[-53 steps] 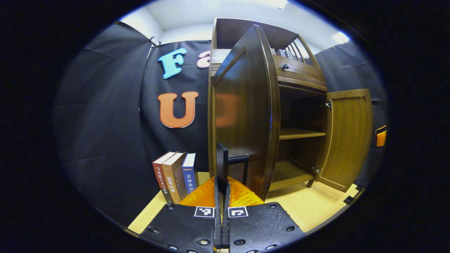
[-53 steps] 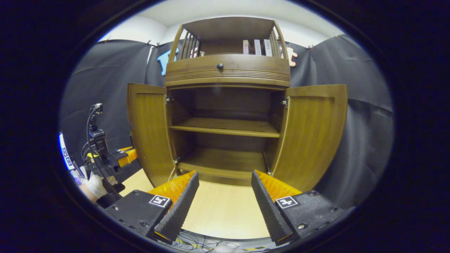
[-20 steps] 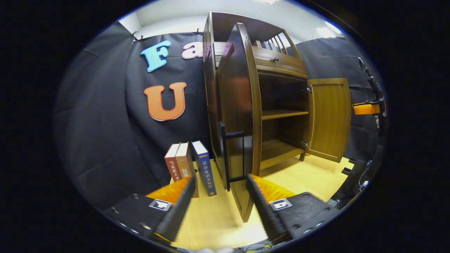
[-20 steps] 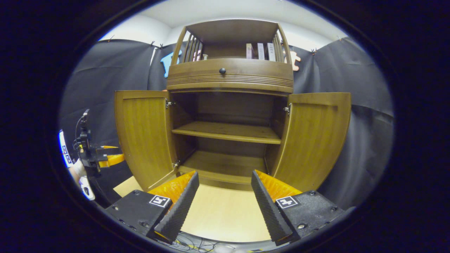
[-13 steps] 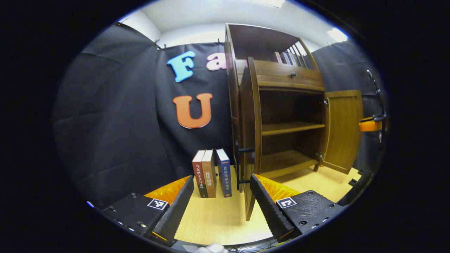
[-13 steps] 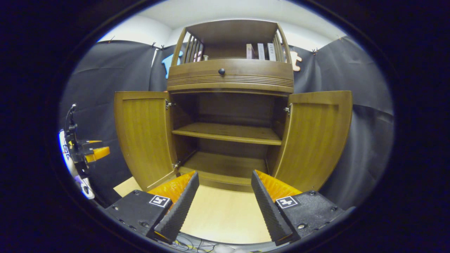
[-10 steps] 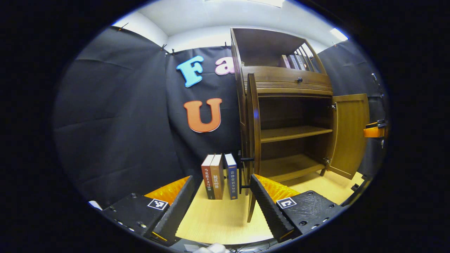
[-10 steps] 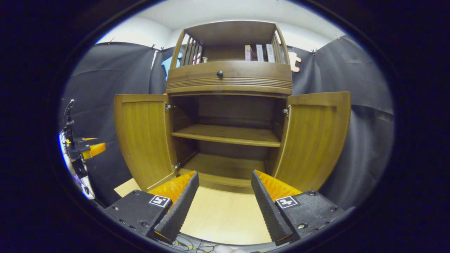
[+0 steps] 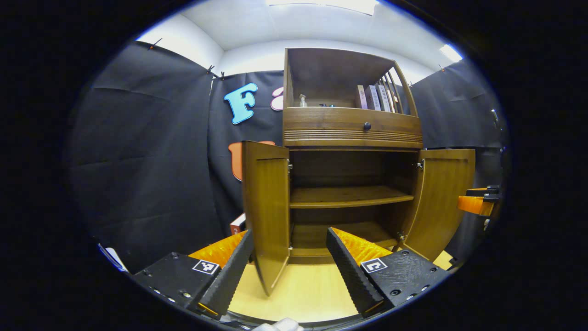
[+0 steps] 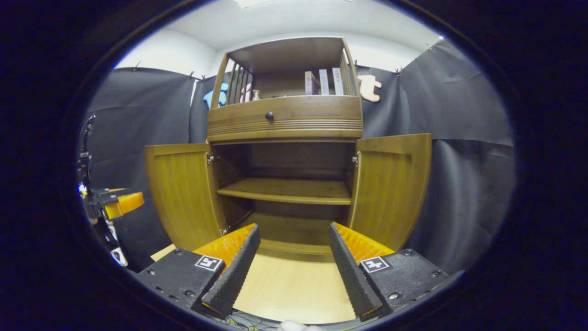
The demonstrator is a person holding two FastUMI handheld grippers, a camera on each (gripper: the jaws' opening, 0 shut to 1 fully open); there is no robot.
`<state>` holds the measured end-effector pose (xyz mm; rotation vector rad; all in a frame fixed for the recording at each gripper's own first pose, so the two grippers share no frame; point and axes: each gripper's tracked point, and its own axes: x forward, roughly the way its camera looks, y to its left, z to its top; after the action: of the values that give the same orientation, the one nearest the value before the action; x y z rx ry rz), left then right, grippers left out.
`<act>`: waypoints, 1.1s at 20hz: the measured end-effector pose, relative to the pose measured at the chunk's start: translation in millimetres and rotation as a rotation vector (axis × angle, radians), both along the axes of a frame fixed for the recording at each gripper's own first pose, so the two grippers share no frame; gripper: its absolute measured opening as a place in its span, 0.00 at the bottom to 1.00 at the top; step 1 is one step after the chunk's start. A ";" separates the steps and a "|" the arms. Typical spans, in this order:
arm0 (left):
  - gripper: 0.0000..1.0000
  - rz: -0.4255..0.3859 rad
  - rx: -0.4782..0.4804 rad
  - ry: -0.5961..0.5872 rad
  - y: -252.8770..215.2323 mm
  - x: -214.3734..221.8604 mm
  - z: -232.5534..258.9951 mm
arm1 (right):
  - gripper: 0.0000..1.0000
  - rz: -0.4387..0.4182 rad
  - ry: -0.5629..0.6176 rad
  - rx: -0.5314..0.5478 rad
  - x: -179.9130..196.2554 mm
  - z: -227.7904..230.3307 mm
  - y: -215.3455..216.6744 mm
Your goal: Open the right door of the double-door shoe cabinet with the right hand, and open the left door with the left hand.
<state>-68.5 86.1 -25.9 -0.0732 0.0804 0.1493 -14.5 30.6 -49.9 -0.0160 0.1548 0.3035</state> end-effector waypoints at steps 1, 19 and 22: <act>0.96 0.005 0.001 -0.002 -9.0 0.5 1.3 | 0.94 -0.002 -0.004 0.007 -1.4 1.3 -3.0; 0.96 -0.066 0.033 -0.007 -87.2 19.0 17.2 | 0.94 -0.115 -0.017 0.056 -5.2 6.8 -56.0; 0.96 -0.073 0.028 -0.016 -85.4 22.4 19.5 | 0.94 -0.129 -0.024 0.065 -3.7 10.3 -56.7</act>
<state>-46.1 0.8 -6.4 -0.0430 0.0644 0.0769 -18.2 -26.1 -39.6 0.0545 0.1210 0.1798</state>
